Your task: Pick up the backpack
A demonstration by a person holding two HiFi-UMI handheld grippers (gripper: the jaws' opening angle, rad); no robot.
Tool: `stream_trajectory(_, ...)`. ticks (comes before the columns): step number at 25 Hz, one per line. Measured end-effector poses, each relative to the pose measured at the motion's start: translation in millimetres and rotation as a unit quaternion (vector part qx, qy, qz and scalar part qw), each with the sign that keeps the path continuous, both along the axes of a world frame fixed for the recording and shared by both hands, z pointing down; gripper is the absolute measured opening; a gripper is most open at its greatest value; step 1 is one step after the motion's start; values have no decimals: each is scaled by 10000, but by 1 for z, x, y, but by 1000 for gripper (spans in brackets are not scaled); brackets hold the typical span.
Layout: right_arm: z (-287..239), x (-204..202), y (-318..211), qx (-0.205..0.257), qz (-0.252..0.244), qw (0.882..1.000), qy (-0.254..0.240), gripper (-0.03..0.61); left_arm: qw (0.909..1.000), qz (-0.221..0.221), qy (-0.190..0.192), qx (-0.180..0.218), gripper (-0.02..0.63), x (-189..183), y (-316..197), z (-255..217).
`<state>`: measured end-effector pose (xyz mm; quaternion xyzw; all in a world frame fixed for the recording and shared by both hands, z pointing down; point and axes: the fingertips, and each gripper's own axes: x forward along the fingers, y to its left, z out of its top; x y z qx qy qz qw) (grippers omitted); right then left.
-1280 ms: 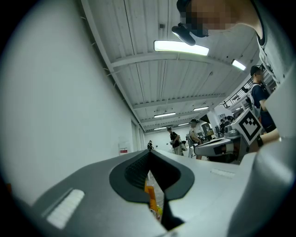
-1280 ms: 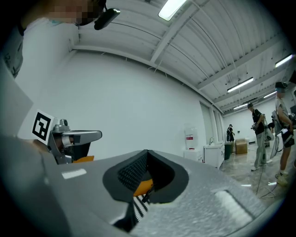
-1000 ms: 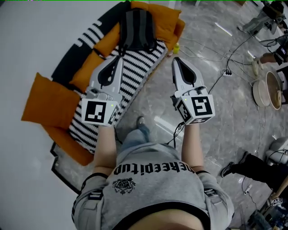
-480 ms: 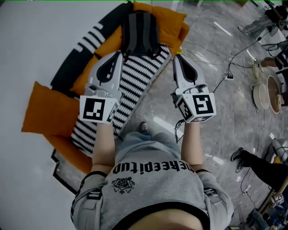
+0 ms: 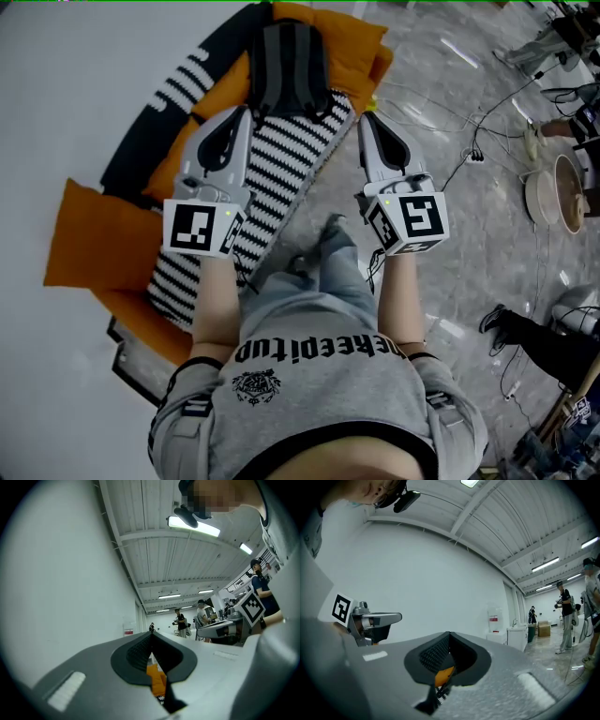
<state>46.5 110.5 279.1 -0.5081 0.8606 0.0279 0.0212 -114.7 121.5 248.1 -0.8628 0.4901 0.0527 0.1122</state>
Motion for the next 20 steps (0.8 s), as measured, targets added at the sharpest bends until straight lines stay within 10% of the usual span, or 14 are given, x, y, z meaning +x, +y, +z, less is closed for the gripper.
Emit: stream_trajectory(20,-16,25,-130,111,-550,9984,-20,3,9989,-452,24,139,14,32,-111,-15)
